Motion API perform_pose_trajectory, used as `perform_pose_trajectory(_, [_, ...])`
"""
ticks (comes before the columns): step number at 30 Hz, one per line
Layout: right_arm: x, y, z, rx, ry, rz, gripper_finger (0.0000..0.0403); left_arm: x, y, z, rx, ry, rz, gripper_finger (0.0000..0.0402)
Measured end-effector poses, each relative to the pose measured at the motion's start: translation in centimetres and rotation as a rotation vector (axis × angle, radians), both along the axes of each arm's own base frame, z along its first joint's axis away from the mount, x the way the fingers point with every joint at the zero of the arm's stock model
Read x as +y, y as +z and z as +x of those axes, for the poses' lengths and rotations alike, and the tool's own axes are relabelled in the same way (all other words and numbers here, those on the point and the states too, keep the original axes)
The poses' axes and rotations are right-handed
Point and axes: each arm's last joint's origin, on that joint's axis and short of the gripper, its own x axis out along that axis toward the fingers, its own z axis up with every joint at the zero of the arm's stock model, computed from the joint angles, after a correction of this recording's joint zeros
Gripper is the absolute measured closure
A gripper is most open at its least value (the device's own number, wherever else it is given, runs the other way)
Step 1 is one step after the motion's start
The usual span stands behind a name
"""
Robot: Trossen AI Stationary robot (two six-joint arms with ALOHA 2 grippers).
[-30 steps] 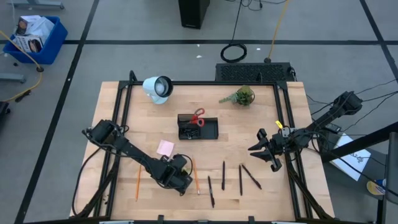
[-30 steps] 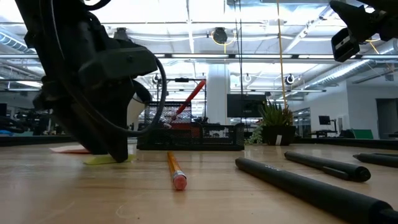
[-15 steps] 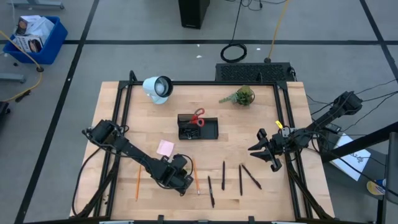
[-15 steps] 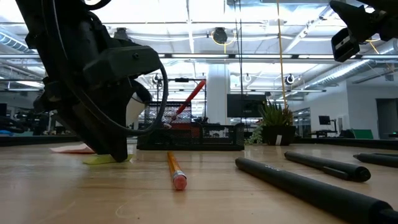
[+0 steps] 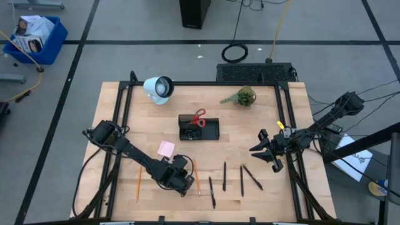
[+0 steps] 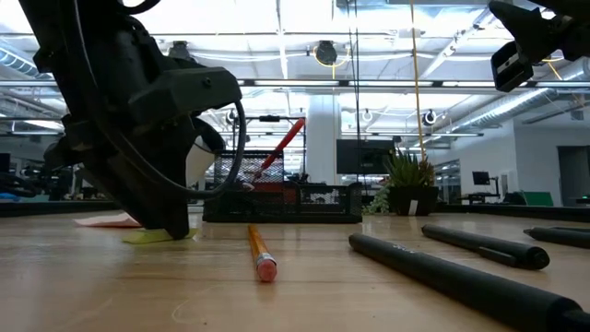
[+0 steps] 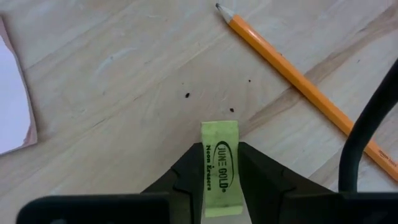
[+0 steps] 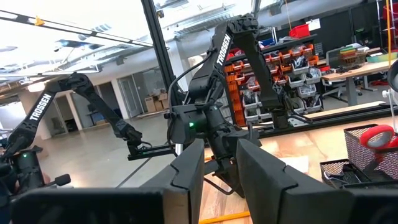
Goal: Pick and place office supplies into organizer
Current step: Put the yellow eraser into the black desk organizer
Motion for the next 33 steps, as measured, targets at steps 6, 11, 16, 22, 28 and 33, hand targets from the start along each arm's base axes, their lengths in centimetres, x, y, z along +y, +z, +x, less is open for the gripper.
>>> perform_pose_trajectory(6, [0.0, 0.0, 0.0, 0.0, 0.0, 0.0, 0.0314, 0.5, 0.7, 0.1, -0.024, 0.014, 0.026, 0.0312])
perform_pose_trajectory(11, [0.0, 0.0, 0.0, 0.0, 0.0, 0.0, 0.0314, 1.1, 1.2, 0.3, -0.037, 0.03, 0.023, 0.0312])
perform_pose_trajectory(16, [0.0, 0.0, 0.0, -0.001, 0.0, 0.0, 0.0314, 2.2, 2.4, 0.5, -0.065, 0.056, 0.042, 0.0312])
perform_pose_trajectory(22, [0.0, 0.0, 0.0, 0.0, 0.0, 0.0, 0.0314, 4.3, 4.3, 1.0, -0.094, 0.029, 0.082, 0.0312])
perform_pose_trajectory(28, [0.0, 0.0, 0.0, 0.001, 0.0, -0.001, 0.0314, 7.5, 5.3, 1.8, -0.076, 0.012, 0.09, 0.0312])
perform_pose_trajectory(33, [0.0, 0.0, 0.0, 0.0, 0.0, 0.0, 0.0314, 10.5, 5.6, 2.3, -0.013, -0.042, 0.048, 0.0312])
